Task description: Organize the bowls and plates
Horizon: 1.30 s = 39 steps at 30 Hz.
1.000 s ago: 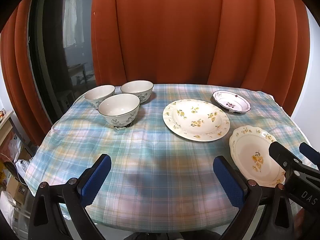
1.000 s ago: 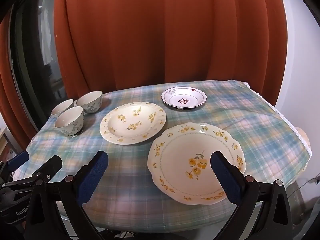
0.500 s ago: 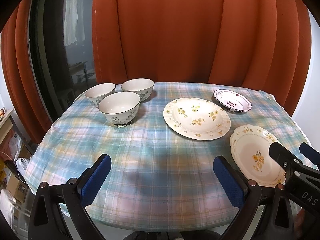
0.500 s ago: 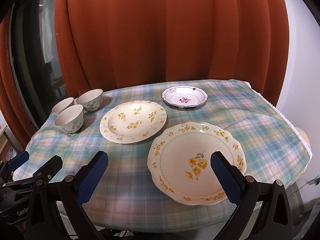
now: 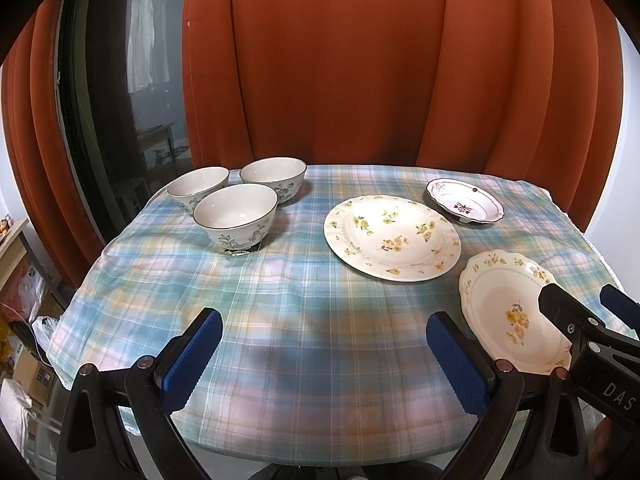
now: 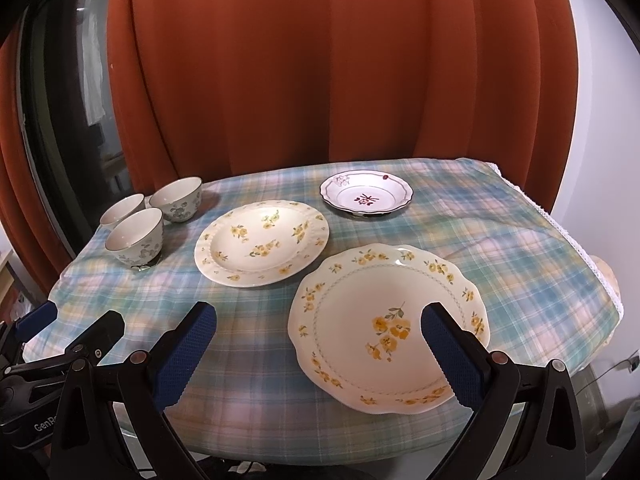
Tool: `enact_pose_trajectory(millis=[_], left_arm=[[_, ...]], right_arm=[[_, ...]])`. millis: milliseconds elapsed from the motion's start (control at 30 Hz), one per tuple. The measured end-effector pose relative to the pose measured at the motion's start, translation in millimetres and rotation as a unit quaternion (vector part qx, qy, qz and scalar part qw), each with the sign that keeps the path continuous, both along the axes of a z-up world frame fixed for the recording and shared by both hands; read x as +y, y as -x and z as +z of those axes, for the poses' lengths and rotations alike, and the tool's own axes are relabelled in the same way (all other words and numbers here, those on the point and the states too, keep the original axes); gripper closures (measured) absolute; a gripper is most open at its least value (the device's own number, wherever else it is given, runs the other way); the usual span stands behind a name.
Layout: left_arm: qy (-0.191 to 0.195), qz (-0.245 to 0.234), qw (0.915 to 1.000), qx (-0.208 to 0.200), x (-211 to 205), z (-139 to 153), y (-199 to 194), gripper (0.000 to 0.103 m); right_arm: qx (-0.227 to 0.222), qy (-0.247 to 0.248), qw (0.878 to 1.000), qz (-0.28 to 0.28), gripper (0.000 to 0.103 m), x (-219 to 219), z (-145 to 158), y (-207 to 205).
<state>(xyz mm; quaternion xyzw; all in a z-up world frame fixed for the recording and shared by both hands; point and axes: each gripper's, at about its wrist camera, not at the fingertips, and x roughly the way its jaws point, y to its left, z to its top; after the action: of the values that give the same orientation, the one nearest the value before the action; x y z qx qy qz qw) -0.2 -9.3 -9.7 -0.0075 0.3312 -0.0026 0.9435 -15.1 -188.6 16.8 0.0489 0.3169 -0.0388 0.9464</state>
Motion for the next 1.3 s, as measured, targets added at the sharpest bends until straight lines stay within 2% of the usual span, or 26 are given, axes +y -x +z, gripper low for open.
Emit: enact_pose_trajectory(millis=[933, 1300], left_arm=[[-0.002, 0.002, 1.0, 0.002, -1.1, -2.0, -3.5, 0.0], [0.0, 0.006, 0.9999, 0.01, 10.4, -6.1, -9.9, 0.001]], right_arm=[[0.001, 0.0, 1.0, 0.001, 0.0, -0.2, -0.9, -1.2], [0.004, 0.011, 1.0, 0.006, 0.0, 7.6, 0.9, -6.9]])
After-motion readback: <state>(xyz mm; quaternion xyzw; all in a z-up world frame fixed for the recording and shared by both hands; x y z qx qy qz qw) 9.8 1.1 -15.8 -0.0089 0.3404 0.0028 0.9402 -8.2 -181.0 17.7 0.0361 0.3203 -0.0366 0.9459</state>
